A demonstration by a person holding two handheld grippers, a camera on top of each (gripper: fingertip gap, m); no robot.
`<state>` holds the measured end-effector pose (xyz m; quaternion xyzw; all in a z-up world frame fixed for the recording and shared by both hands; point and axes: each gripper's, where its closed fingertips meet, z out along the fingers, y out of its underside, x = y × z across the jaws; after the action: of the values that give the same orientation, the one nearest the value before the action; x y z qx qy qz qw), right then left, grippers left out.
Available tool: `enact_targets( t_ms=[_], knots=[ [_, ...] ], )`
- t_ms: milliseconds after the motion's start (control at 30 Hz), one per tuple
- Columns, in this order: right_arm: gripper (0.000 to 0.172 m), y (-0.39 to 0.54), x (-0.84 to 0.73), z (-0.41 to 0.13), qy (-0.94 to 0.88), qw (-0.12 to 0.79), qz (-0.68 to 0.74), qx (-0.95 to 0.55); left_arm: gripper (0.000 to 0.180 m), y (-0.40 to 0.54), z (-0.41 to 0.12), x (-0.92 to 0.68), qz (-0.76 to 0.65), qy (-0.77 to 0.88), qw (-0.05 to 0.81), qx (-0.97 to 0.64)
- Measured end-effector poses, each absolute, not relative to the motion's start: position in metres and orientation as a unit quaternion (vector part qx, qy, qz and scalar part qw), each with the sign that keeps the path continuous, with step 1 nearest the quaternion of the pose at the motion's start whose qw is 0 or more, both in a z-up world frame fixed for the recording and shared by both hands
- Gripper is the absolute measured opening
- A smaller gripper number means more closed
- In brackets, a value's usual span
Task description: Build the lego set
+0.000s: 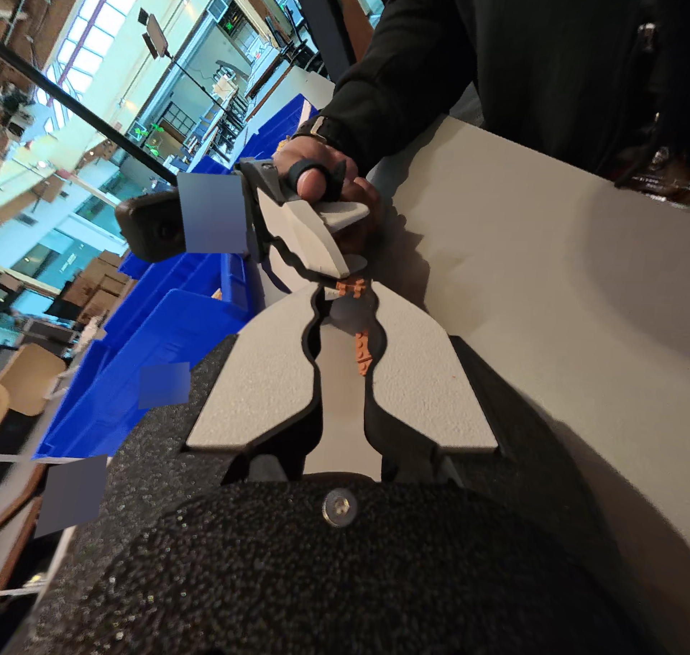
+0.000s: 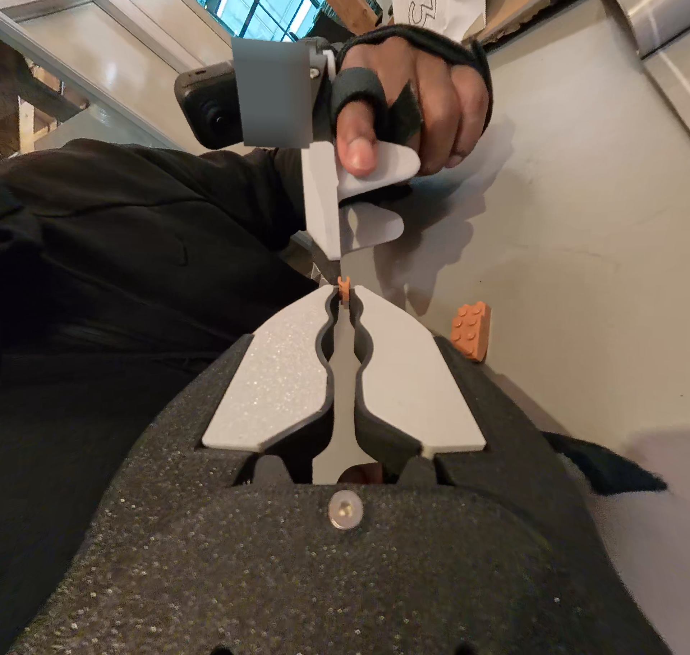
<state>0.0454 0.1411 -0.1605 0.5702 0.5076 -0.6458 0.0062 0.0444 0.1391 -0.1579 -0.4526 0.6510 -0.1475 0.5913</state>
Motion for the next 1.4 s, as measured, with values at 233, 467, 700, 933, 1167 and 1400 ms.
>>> enact_targets(
  t_ms=[233, 467, 700, 933, 1167, 1400],
  knots=[
    [0.005, 0.134, 0.047, -0.163, 0.521, 0.021, -0.641, 0.564, 0.018, 0.136, -0.165, 0.046, -0.128, 0.690, 0.572, -0.425],
    [0.005, 0.134, 0.047, -0.163, 0.522, 0.023, -0.640, 0.563, 0.015, 0.132, -0.169, 0.050, -0.124, 0.705, 0.563, -0.413],
    [0.005, 0.133, 0.046, -0.163, 0.523, 0.023, -0.641, 0.562, 0.011, 0.132, -0.168, 0.052, -0.127, 0.697, 0.570, -0.416],
    [0.024, 0.163, 0.046, -0.171, 0.567, -0.106, -0.574, 0.581, 0.011, 0.146, -0.169, 0.040, -0.189, 0.634, 0.549, -0.512],
    [0.039, 0.184, 0.053, -0.220, 0.674, -0.193, -0.353, 0.619, 0.011, 0.165, -0.189, 0.017, -0.199, 0.593, 0.490, -0.607],
    [0.041, 0.178, 0.047, -0.225, 0.696, -0.219, -0.316, 0.606, 0.011, 0.168, -0.201, 0.014, -0.171, 0.602, 0.463, -0.628]
  ],
)
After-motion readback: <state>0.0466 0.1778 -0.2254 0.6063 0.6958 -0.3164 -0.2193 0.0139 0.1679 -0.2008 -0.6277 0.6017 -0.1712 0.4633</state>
